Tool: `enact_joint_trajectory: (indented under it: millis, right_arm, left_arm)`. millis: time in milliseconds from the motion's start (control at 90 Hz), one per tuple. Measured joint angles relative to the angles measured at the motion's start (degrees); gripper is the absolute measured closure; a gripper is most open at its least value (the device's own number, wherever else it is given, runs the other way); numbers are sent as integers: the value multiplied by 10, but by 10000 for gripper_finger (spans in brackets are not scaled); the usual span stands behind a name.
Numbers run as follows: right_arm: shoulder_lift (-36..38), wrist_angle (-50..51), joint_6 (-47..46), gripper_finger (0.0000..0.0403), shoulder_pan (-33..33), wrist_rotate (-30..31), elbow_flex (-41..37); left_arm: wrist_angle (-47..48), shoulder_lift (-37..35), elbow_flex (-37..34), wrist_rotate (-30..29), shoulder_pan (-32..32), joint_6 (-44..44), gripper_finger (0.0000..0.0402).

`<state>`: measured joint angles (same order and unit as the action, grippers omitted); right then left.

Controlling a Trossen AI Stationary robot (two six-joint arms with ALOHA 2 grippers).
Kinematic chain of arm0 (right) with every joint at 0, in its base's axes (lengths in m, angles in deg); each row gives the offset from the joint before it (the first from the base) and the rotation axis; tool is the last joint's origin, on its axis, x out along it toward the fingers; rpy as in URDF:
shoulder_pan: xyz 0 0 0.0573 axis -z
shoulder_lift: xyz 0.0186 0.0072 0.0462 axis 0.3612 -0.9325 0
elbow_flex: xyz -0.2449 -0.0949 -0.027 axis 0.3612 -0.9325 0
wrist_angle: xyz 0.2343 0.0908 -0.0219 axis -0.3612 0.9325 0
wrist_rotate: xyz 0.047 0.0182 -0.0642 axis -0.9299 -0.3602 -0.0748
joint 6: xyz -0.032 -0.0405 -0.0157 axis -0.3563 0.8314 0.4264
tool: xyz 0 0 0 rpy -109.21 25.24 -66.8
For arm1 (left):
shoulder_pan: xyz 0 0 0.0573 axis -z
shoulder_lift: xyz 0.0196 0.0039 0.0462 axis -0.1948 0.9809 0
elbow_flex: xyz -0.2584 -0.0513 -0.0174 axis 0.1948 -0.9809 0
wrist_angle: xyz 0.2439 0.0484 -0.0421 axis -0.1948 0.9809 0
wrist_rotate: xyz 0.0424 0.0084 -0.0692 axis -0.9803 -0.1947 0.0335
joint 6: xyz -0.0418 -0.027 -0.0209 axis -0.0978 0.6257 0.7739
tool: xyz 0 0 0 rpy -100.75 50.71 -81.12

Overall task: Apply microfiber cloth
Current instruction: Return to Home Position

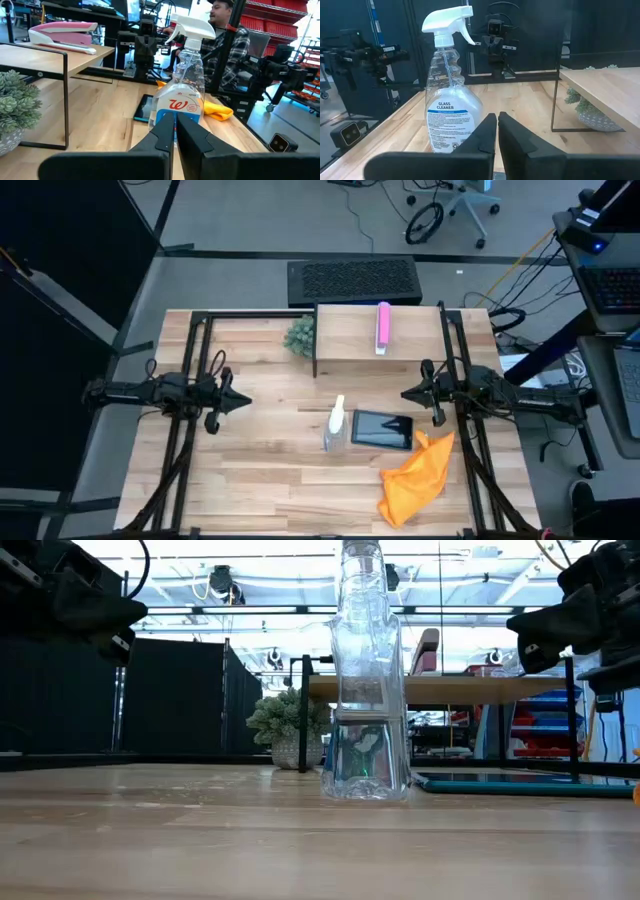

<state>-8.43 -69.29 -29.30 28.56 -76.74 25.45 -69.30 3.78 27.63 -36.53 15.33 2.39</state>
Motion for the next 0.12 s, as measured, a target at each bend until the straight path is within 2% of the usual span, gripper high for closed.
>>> enact_joint_trajectory:
  millis: [122]
  right_arm:
    - [0, 0, 0, 403, 0, 0, 0]
  left_arm:
    - [0, 0, 0, 0, 0, 0, 400]
